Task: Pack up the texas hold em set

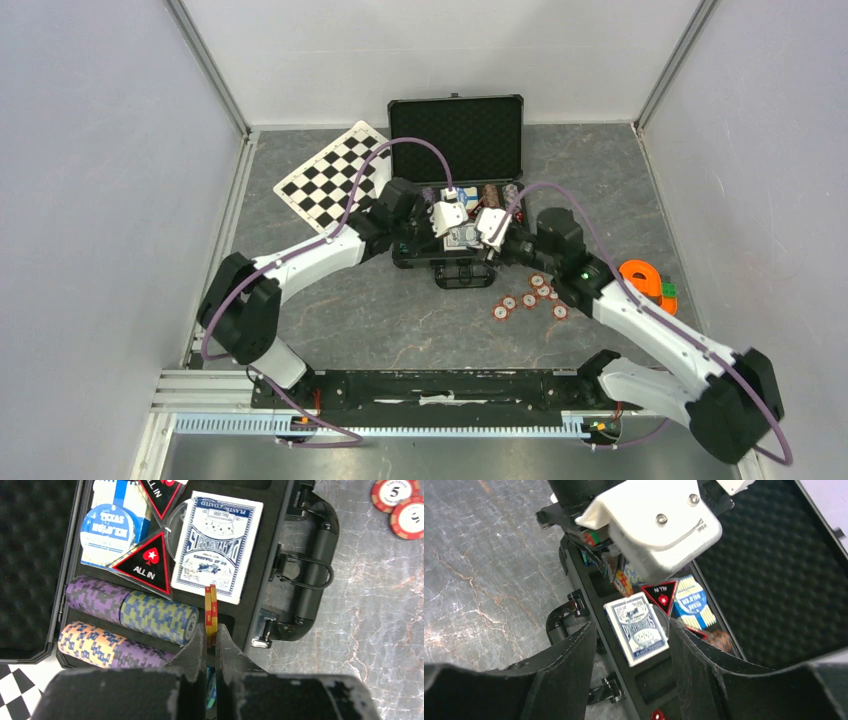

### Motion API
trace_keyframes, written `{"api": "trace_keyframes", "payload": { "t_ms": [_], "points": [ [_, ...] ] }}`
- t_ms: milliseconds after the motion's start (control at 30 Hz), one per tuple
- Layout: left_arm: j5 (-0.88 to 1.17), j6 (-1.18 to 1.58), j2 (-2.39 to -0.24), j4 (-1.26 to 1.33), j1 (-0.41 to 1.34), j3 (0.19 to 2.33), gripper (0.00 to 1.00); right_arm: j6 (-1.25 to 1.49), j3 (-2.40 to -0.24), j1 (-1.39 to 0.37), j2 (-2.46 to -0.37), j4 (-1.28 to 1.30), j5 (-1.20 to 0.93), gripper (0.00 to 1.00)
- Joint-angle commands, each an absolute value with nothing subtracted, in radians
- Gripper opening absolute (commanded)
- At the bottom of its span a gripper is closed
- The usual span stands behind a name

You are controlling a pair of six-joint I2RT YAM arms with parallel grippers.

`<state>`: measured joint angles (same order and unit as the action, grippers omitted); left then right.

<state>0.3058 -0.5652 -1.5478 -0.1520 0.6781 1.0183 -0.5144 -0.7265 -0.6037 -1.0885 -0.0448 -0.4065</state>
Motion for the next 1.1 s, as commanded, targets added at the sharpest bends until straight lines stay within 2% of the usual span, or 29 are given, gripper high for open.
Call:
{"api": "trace_keyframes", "payload": {
  "t_ms": [0,167,400,600,700,900,1067],
  "points": [
    [0.267,-0.664,-1.63,-0.411,0.678,1.175,0.02,-0.385,-0.627,-0.603,-0.92,-0.125,-0.263,0.61],
    [0.237,-0.702,-1.685,-0.522,0.683,1.229,0.02,-0.283,-0.534,-0.602,-0.757,-0.037,-0.097,0.62],
    [0.174,-0.717,-1.74,-0.594,0.694,1.306,0.02,-0.102,-0.4,-0.601,-0.617,0.148,-0.029,0.73],
    [0.095,-0.727,-1.817,-0.631,0.716,1.379,0.02,0.045,-0.416,-0.601,-0.6,0.308,0.089,0.86],
    [0.046,-0.738,-1.864,-0.673,0.724,1.42,0.02,0.1,-0.438,-0.601,-0.603,0.345,0.186,0.98],
    [-0.04,-0.744,-1.923,-0.699,0.724,1.451,0.02,0.123,-0.552,-0.595,-0.691,0.407,0.33,0.98],
    [-0.052,-0.748,-1.933,-0.688,0.724,1.461,0.18,0.152,-0.604,-0.513,-0.825,0.368,0.365,0.98]
  ]
}}
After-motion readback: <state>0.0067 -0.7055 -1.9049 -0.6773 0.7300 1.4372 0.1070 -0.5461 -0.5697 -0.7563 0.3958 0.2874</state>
